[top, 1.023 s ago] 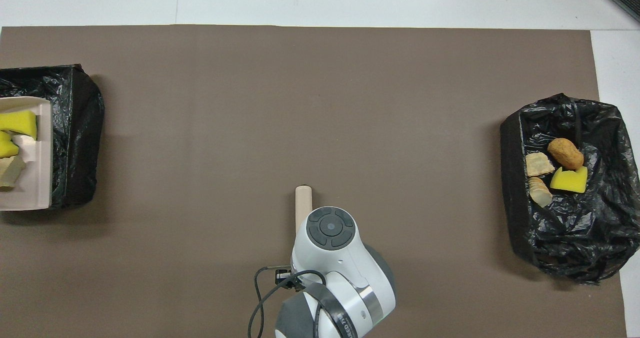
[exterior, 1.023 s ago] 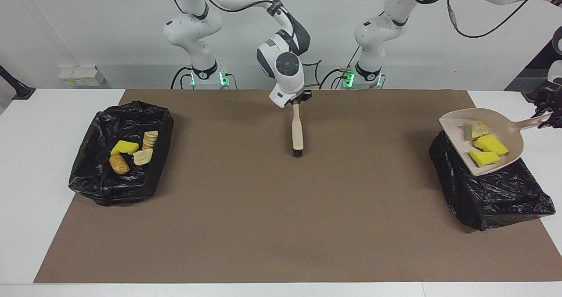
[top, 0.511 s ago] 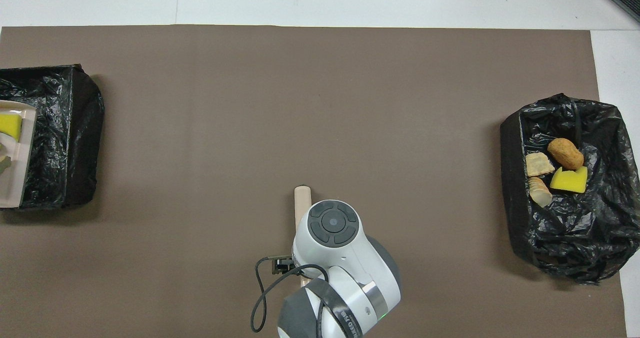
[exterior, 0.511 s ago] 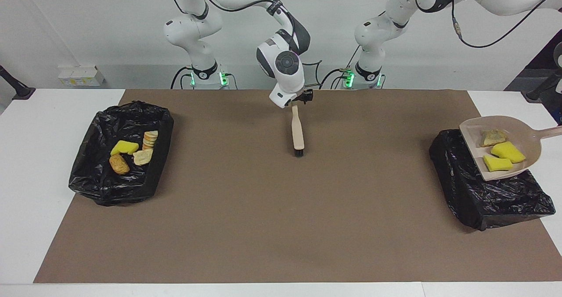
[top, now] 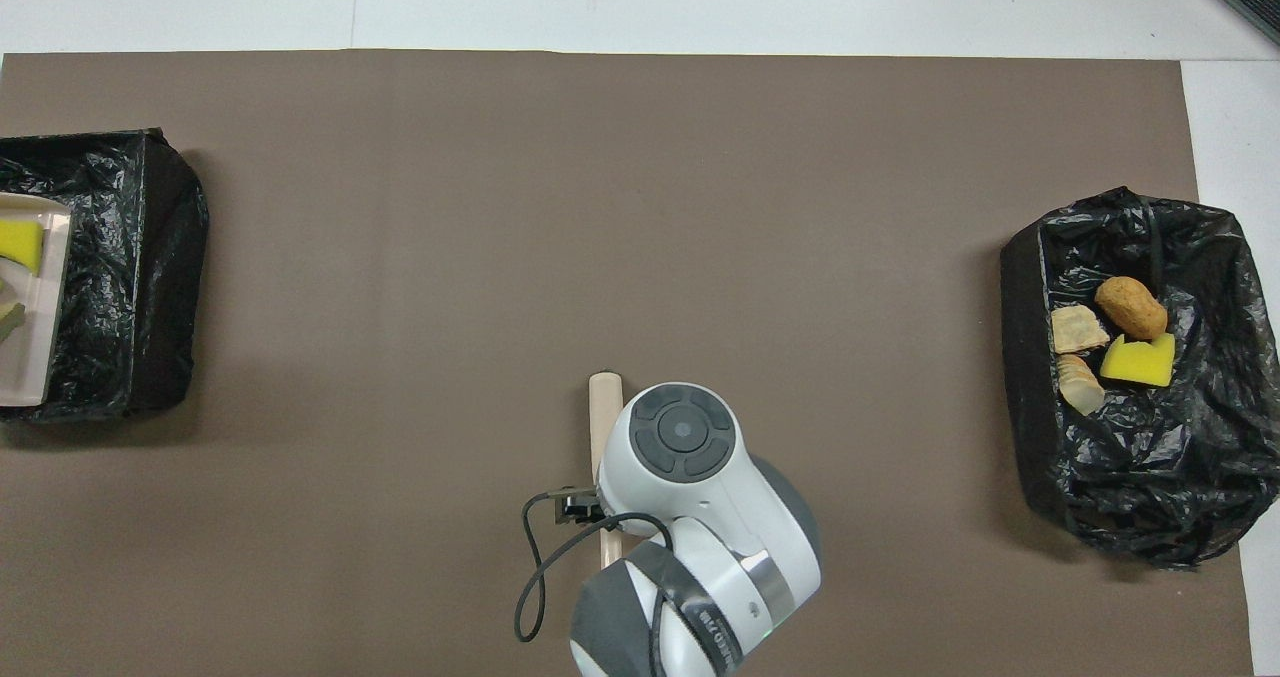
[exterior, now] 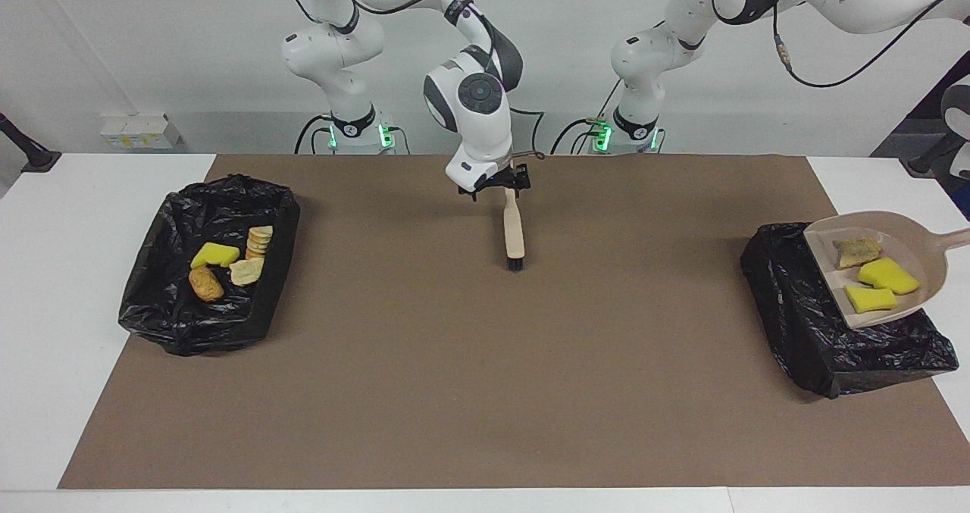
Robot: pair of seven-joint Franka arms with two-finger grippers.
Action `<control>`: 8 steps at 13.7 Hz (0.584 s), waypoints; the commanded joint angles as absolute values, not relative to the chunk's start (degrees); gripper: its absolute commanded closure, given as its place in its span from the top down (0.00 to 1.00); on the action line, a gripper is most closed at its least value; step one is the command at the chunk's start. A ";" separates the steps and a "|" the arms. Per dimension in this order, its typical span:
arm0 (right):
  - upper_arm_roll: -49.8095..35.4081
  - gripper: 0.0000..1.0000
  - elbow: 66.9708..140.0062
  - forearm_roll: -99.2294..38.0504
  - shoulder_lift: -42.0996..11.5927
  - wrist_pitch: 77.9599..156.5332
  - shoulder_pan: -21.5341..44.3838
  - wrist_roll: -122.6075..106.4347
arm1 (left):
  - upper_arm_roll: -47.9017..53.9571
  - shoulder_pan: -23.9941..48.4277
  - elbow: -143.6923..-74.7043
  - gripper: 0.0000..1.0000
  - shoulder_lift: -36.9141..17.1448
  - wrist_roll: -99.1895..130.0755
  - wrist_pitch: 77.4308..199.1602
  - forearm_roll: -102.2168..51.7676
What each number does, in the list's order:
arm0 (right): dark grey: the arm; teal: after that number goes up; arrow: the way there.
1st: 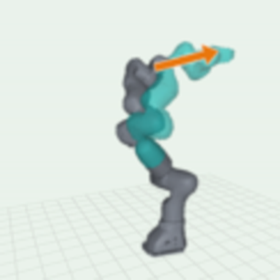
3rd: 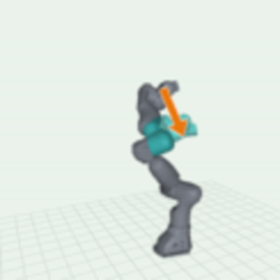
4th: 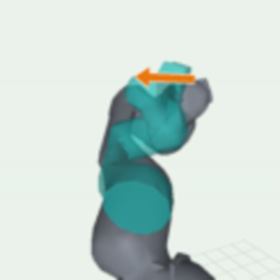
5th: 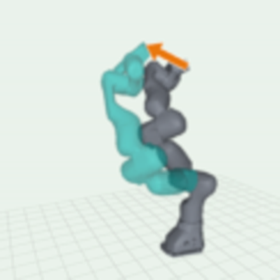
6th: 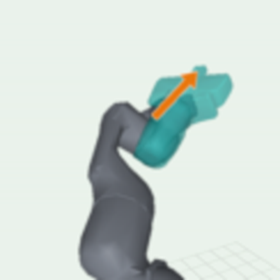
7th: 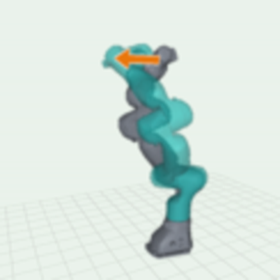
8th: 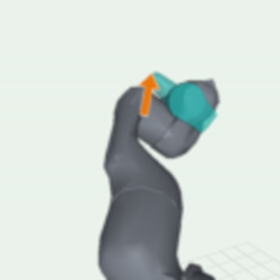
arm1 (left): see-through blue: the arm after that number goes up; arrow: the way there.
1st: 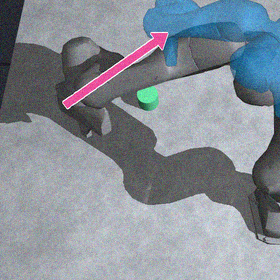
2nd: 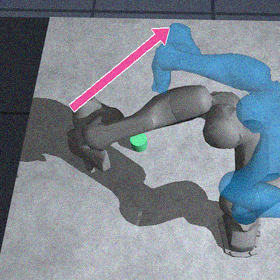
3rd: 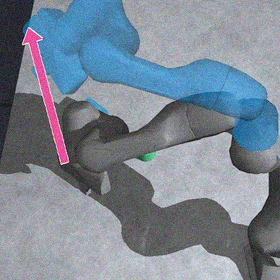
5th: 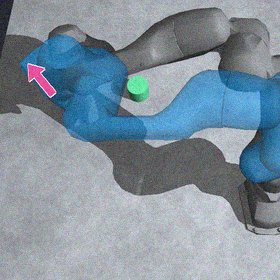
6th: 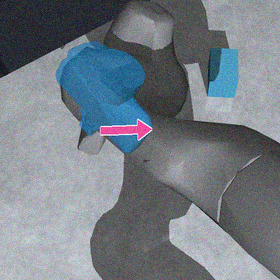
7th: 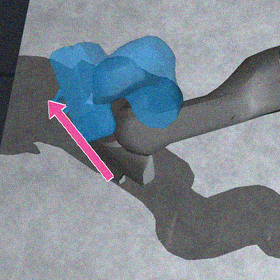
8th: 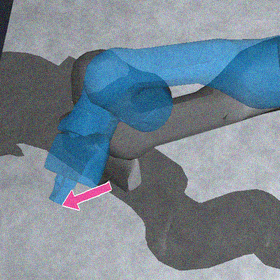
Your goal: Sweep and dump trash in bin
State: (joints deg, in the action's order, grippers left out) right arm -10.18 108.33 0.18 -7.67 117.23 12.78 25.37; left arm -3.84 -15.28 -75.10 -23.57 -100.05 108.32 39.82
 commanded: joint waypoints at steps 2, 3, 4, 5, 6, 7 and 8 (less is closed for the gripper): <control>-10.90 1.00 106.52 7.72 -5.20 114.44 7.74 23.73 | -4.31 -12.66 -74.26 0.00 -22.51 -95.03 108.28 49.20; -10.99 1.00 106.35 8.26 -3.27 113.39 6.78 23.21 | -4.31 -12.48 -75.57 0.00 -21.63 -93.27 108.11 50.87; -10.90 1.00 106.17 8.09 -1.16 111.81 5.46 22.86 | -4.31 -11.44 -76.54 0.00 -20.49 -92.73 108.11 52.72; -10.90 1.00 105.48 7.48 1.03 109.97 3.71 22.68 | -4.31 -10.56 -76.90 0.00 -19.96 -92.29 107.24 54.39; -10.90 1.00 104.42 7.30 2.71 107.52 1.86 22.68 | -4.39 -9.50 -77.60 0.00 -18.82 -91.07 106.18 55.45; -10.90 1.00 102.67 7.21 3.94 104.53 0.63 22.41 | -4.31 -8.01 -78.30 0.00 -17.59 -89.92 104.52 57.37; -10.81 1.00 101.00 7.21 5.00 101.11 -0.34 21.98 | -4.31 -6.95 -78.92 0.00 -16.71 -88.96 103.02 58.61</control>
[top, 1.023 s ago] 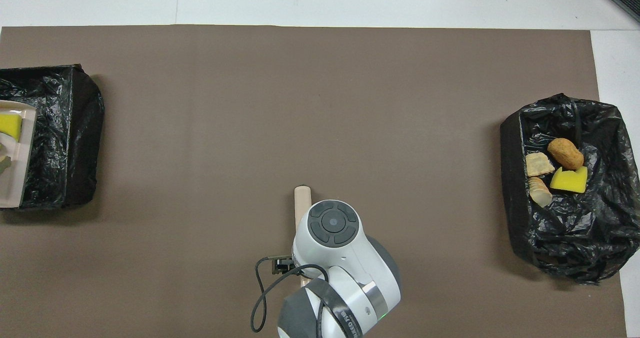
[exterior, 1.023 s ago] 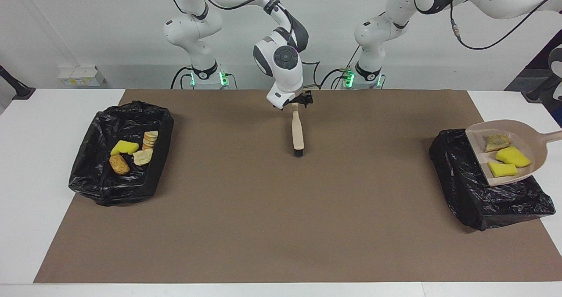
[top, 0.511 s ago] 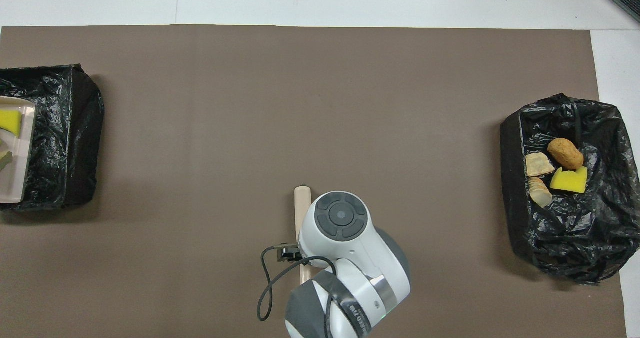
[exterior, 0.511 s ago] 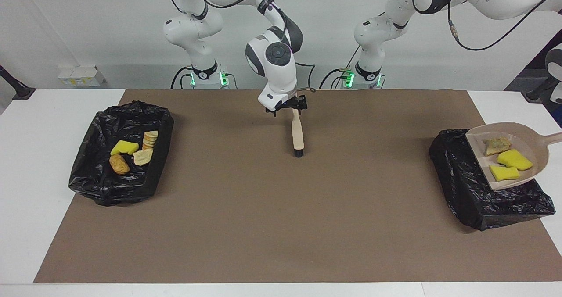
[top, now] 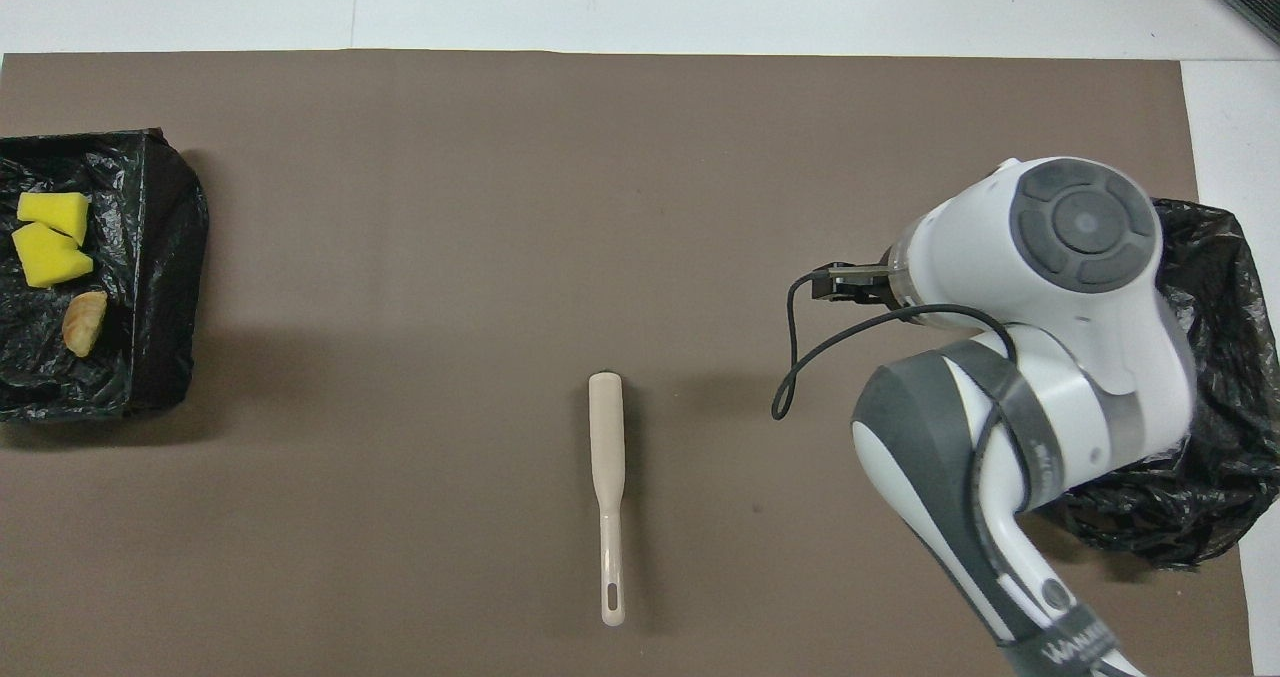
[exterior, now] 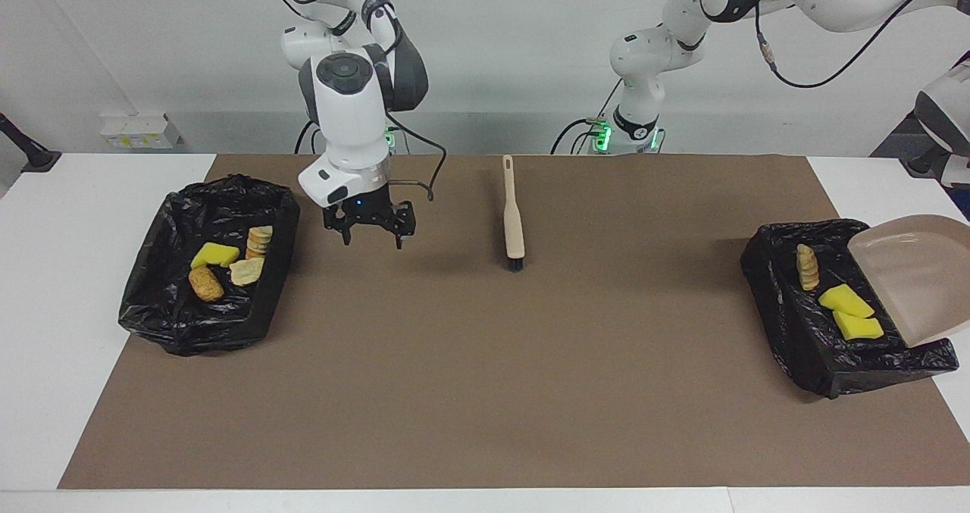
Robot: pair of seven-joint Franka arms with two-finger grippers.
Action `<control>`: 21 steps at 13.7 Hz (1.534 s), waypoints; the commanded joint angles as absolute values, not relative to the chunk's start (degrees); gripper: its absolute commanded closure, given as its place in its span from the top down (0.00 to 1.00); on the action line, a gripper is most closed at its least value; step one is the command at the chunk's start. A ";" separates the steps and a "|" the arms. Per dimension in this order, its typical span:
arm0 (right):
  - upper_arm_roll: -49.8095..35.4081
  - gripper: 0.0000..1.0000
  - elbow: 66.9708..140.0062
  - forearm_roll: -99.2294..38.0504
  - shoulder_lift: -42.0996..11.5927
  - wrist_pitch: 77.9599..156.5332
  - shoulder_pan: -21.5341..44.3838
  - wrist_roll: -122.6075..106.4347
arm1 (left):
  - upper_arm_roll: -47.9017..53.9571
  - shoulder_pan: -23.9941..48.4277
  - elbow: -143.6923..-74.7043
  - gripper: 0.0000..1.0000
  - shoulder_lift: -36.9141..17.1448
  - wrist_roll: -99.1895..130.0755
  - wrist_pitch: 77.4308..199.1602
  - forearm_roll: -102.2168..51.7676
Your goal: Sweep and dump trash in bin
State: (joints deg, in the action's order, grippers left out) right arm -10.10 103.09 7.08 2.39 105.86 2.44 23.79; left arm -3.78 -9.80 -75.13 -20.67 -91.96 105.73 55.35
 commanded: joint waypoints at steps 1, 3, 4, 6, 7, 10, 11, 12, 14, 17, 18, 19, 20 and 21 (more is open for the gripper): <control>-10.72 1.00 99.68 7.21 5.79 98.03 -1.31 21.54 | -4.39 -6.07 -79.19 0.00 -16.00 -88.51 102.05 59.14; -10.55 1.00 97.74 7.21 7.46 94.06 -3.33 18.91 | -4.31 -3.97 -79.28 0.00 -15.47 -87.28 99.86 61.08; -9.68 1.00 96.69 7.29 8.25 92.82 -4.64 16.20 | -4.31 -3.09 -79.45 0.00 -15.29 -85.62 98.89 61.34; -6.08 1.00 95.19 6.95 8.44 90.71 -5.01 9.61 | -4.31 -2.12 -80.07 0.00 -14.94 -84.90 97.48 62.92; -4.67 1.00 95.19 6.16 8.61 90.79 -4.92 8.28 | -4.31 -1.15 -80.07 0.00 -14.85 -83.86 96.17 63.45; -3.43 1.00 95.28 5.10 7.91 93.25 -5.62 3.28 | -3.87 3.50 -80.51 0.00 -14.33 -79.03 89.24 61.27; -2.56 1.00 95.27 3.62 7.91 93.34 -6.15 -0.23 | -3.78 4.21 -80.42 0.00 -14.24 -78.06 87.38 57.00; -1.68 1.00 95.36 2.30 7.91 93.08 -6.67 -1.57 | -3.87 5.00 -80.42 0.00 -14.24 -77.52 86.58 51.91; -1.41 1.00 96.15 2.72 7.91 92.20 -7.12 -1.40 | -3.78 5.27 -80.42 0.00 -14.15 -75.34 85.00 43.28; -1.58 1.00 96.15 2.11 7.91 92.02 -7.48 -1.32 | -3.60 7.19 -81.03 0.00 -13.45 -65.78 81.92 31.50; -2.10 1.00 96.15 2.02 7.91 92.02 -7.38 -1.41 | -3.60 7.82 -82.25 0.00 -12.75 -62.00 81.83 28.25; -2.20 1.00 96.15 2.02 8.00 92.02 -6.95 -1.41 | -3.60 8.69 -83.40 0.00 -12.22 -58.13 82.09 24.99; -2.20 1.00 96.15 2.02 7.91 92.02 -6.33 -1.41 | -3.60 9.31 -84.19 0.00 -11.96 -53.48 82.26 21.65; -2.20 1.00 96.15 1.93 7.91 92.02 -6.33 -1.41 | -3.60 10.01 -84.46 0.00 -11.95 -48.74 82.27 18.40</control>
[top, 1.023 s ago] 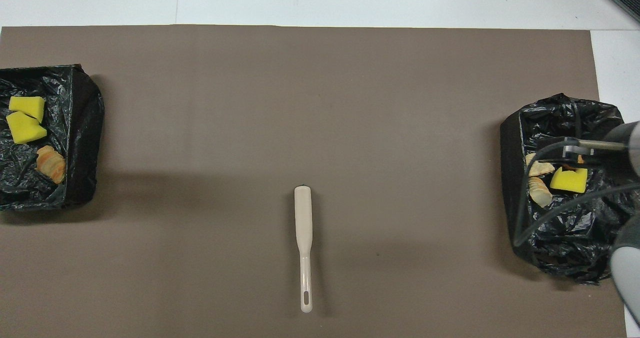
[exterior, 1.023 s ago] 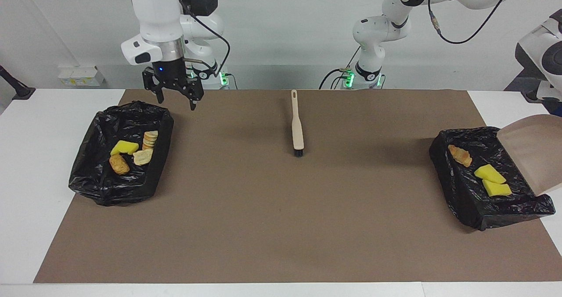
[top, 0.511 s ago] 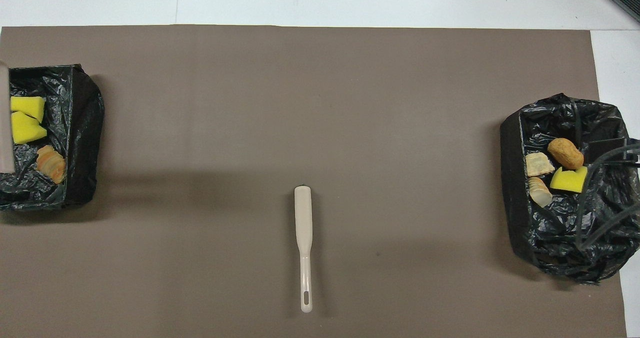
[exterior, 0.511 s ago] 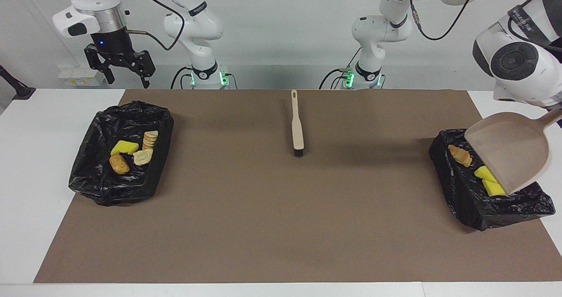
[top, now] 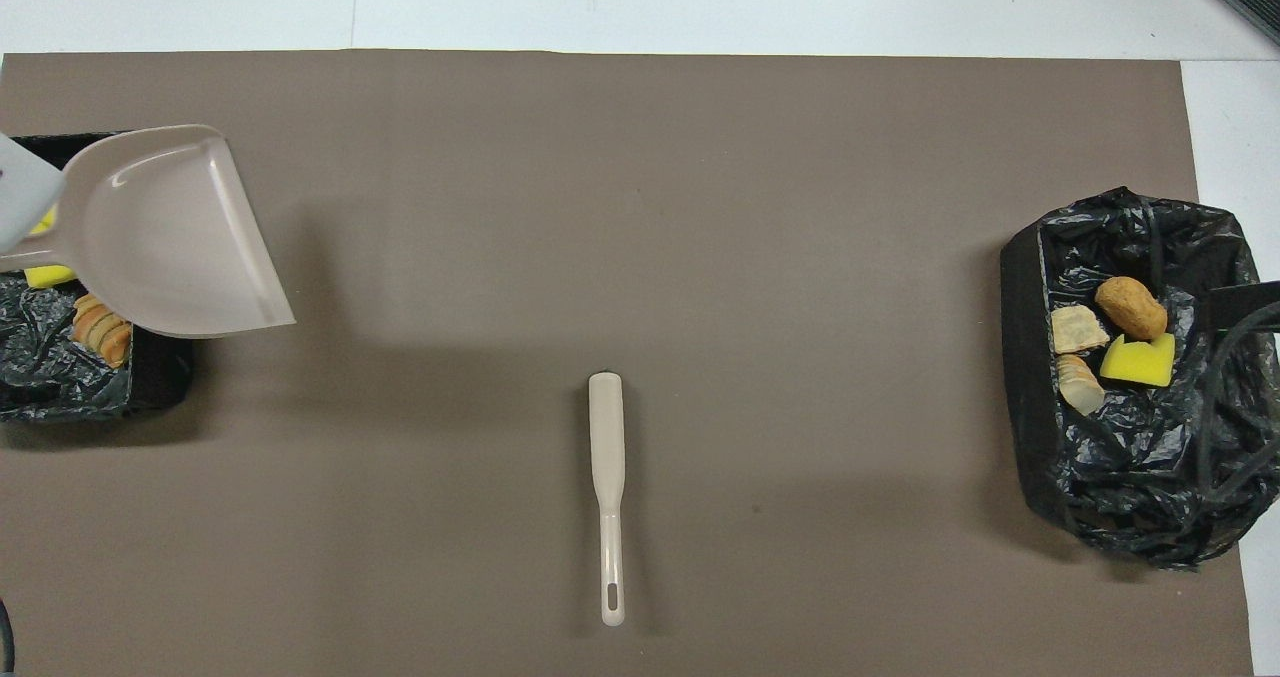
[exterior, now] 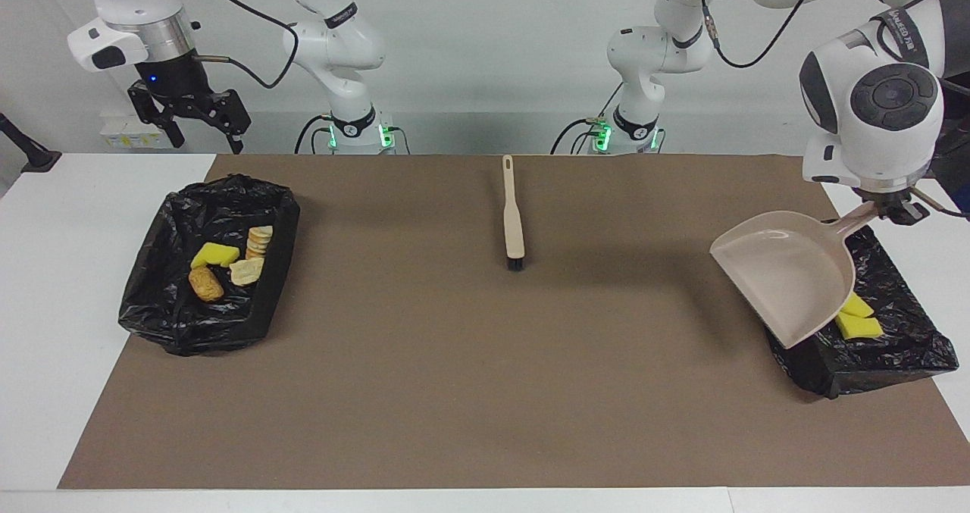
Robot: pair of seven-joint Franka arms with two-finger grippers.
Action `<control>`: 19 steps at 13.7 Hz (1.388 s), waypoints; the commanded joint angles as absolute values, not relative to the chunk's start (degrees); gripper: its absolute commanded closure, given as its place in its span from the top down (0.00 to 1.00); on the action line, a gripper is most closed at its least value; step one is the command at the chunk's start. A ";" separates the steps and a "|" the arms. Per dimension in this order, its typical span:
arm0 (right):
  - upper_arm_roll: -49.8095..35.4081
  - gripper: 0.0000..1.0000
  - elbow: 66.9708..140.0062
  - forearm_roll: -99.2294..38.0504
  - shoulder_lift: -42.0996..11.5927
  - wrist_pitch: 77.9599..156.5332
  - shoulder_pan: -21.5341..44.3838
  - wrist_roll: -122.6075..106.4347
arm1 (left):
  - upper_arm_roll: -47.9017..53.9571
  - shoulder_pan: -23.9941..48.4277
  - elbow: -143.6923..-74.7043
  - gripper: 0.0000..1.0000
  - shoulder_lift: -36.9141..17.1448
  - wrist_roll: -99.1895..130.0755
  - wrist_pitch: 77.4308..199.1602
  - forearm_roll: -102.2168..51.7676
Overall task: Sweep and dump trash in bin
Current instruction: 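Lift the emptied dustpan out of the bin with the left gripper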
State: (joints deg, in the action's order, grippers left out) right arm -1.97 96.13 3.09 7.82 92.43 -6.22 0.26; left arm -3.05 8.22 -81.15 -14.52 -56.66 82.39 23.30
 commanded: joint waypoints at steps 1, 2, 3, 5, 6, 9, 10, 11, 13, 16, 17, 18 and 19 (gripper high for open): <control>-2.20 1.00 96.15 1.93 7.91 92.02 -6.33 -1.32 | -3.60 10.63 -84.64 0.00 -11.95 -43.04 82.27 15.06; -2.20 1.00 96.15 1.93 7.91 92.02 -6.33 -1.41 | -3.60 11.24 -84.99 0.00 -11.95 -38.11 82.44 11.98; -2.20 1.00 96.15 2.02 7.91 92.02 -6.33 -1.32 | -3.60 12.29 -84.99 0.00 -12.21 -34.05 82.62 8.91; -2.11 1.00 96.15 2.02 7.91 92.02 -6.42 -1.32 | -3.60 14.92 -85.16 0.00 -13.09 -24.84 84.19 5.47; -2.02 1.00 96.15 2.46 7.91 92.02 -6.42 -1.23 | -3.60 17.20 -85.78 0.00 -14.49 -18.96 85.68 4.23; -1.67 1.00 96.15 2.90 7.74 92.02 -6.07 -1.14 | -3.60 21.70 -87.88 0.00 -16.34 -3.29 94.01 -1.38; -1.50 1.00 96.15 2.90 7.73 92.02 -5.98 -1.14 | -3.60 22.93 -89.28 0.00 -16.43 0.75 97.70 -3.32; -1.32 1.00 96.24 2.90 7.73 92.02 -5.72 -1.14 | -3.60 25.55 -90.51 0.00 -16.87 4.36 100.87 -3.77; 0.25 1.00 96.24 3.34 7.65 91.93 -2.83 -1.14 | -3.60 28.99 -90.88 0.00 -19.58 11.30 106.49 -4.56; 6.49 1.00 96.24 3.78 7.65 91.85 3.50 -1.23 | -3.60 32.77 -91.05 0.00 -22.31 17.65 113.27 -7.47; 6.85 1.00 96.24 3.78 7.65 91.85 3.60 -1.23 | -3.60 33.91 -91.23 0.00 -22.76 19.41 115.38 -7.56; 6.86 1.00 96.24 3.78 7.73 91.85 3.52 -1.32 | -3.60 35.23 -91.23 0.00 -24.59 22.56 117.92 -7.56; 6.77 1.00 96.15 3.34 7.82 91.85 3.52 -1.32 | -3.60 37.07 -91.06 0.00 -26.52 26.16 120.47 -7.56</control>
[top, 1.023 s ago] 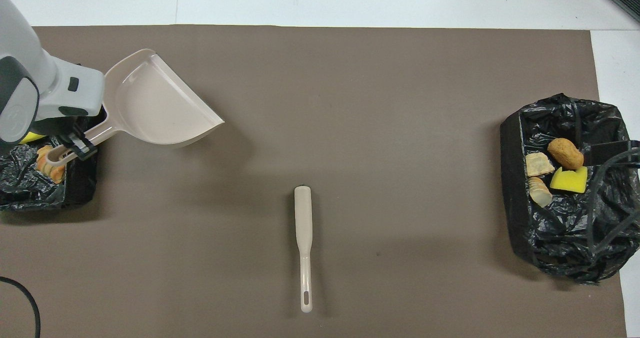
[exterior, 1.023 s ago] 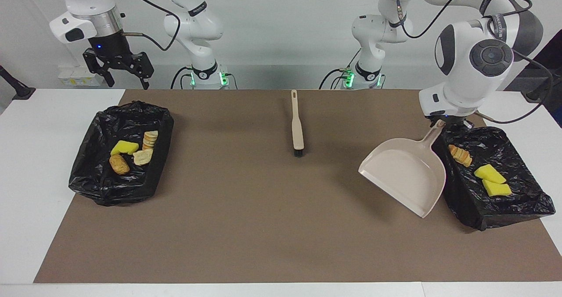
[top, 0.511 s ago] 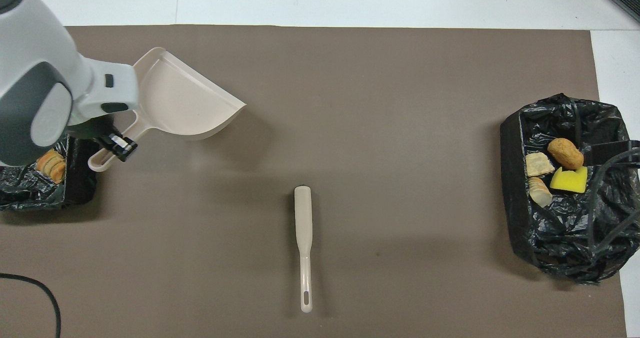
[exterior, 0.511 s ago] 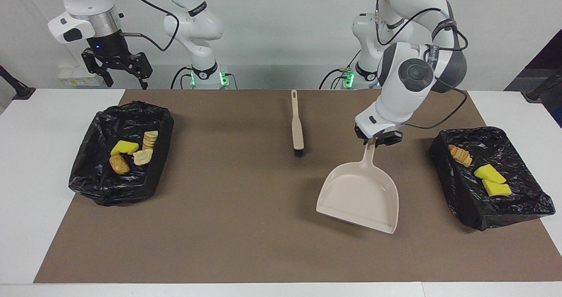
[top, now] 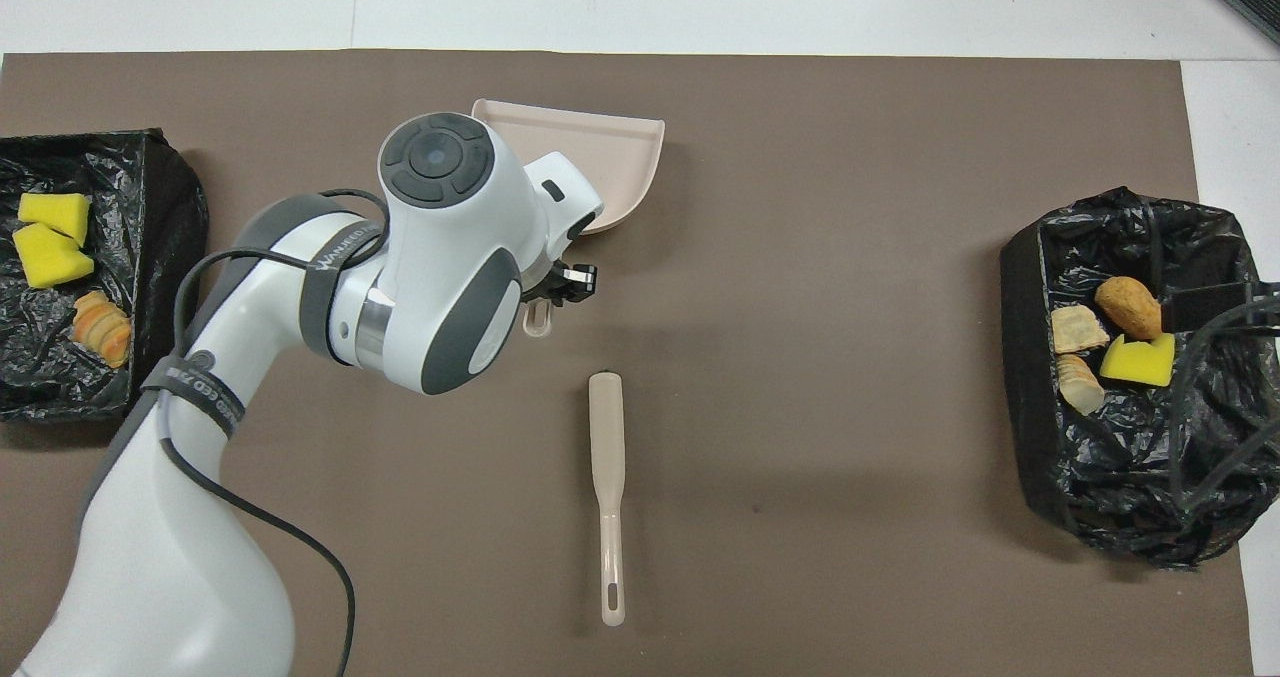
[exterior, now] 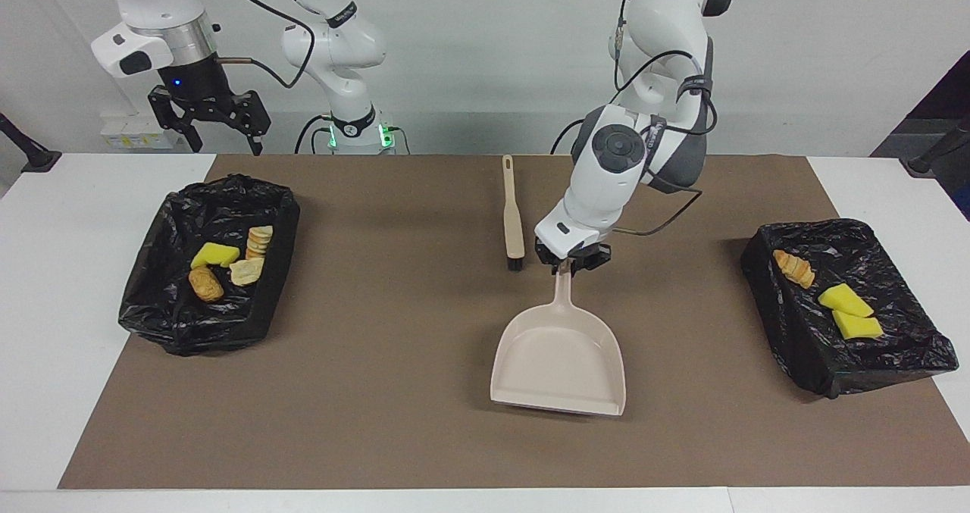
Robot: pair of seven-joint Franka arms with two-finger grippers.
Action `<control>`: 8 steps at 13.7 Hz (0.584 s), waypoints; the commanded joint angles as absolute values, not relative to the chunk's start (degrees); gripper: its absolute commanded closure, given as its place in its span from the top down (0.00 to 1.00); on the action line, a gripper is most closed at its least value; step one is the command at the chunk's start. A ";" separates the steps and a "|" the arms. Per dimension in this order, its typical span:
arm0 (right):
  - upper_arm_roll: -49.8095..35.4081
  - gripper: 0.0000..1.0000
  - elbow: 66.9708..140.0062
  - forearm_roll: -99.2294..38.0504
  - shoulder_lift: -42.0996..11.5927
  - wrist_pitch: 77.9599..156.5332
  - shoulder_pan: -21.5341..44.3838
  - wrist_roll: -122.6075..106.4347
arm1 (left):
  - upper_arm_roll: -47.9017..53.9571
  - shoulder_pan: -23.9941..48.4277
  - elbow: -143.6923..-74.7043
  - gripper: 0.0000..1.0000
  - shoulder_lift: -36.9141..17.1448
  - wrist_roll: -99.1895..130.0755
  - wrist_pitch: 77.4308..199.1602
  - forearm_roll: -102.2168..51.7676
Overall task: Sweep and dump trash in bin
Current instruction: 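Lower the dustpan onto the table beside the brush with the left gripper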
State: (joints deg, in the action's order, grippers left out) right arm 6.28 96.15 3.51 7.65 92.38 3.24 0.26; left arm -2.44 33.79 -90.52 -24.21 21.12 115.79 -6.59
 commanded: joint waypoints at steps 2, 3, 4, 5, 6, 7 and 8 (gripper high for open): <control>6.24 1.00 96.15 2.72 7.82 91.85 3.60 -1.41 | -3.60 39.02 -90.88 0.00 -28.56 29.61 121.65 -7.56; 6.15 1.00 96.15 2.72 7.91 91.85 3.69 -1.41 | -3.60 39.02 -90.79 0.00 -28.39 29.71 120.51 -7.56; 6.24 1.00 96.15 2.72 7.91 91.85 3.60 -1.32 | -3.60 38.85 -90.70 0.15 -28.13 29.71 119.54 -7.56; 6.24 1.00 96.15 2.64 7.82 91.85 3.52 -1.32 | -3.78 38.59 -90.88 0.52 -27.69 29.88 118.31 -7.56; 6.24 1.00 96.15 2.64 7.82 91.85 3.34 -1.32 | -4.04 38.32 -90.88 0.82 -25.95 30.23 115.34 -7.56; 6.24 1.00 96.15 2.72 7.82 91.85 3.43 -1.32 | -4.39 37.97 -90.88 1.00 -24.62 30.41 113.22 -7.56; 6.24 1.00 96.15 2.64 7.82 91.85 3.51 -1.32 | -4.39 36.84 -90.97 1.00 -23.04 30.32 111.64 -7.56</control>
